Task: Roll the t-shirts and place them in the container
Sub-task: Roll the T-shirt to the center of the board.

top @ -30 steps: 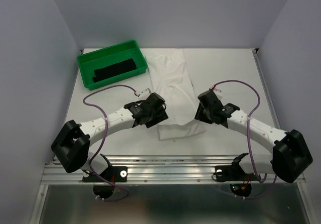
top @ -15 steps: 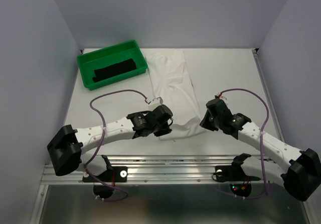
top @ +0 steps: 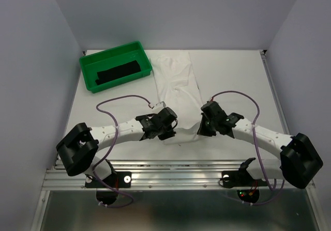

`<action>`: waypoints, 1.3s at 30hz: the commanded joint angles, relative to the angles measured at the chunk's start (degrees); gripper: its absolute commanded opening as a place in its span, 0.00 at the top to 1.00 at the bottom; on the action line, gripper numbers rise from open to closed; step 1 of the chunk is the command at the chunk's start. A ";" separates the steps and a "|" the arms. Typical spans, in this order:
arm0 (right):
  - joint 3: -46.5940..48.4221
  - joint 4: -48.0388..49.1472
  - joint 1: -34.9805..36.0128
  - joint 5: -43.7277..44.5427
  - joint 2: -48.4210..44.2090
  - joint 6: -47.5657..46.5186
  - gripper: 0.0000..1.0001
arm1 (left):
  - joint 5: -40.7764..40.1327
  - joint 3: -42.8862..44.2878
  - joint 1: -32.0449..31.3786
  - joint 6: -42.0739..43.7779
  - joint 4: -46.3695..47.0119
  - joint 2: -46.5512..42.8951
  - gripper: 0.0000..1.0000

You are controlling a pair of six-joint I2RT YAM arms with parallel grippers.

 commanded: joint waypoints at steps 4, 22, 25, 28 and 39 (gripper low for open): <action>6.68 3.35 0.28 6.15 6.90 -2.51 0.97 | 0.54 -3.77 2.94 1.27 3.38 1.94 1.00; 1.24 3.61 -3.32 14.51 12.89 -2.52 0.99 | 1.95 -5.26 4.96 5.75 5.05 8.18 1.00; -0.96 3.52 -3.32 14.94 11.93 -1.38 0.99 | 1.86 -5.53 5.75 6.81 4.96 7.83 1.00; -2.98 2.91 -3.32 15.91 9.73 0.04 0.99 | 2.13 -5.62 6.28 8.48 4.52 7.66 1.00; -4.31 -0.35 -3.32 16.62 3.40 1.18 0.99 | 4.14 -6.58 6.54 11.99 3.03 6.96 1.00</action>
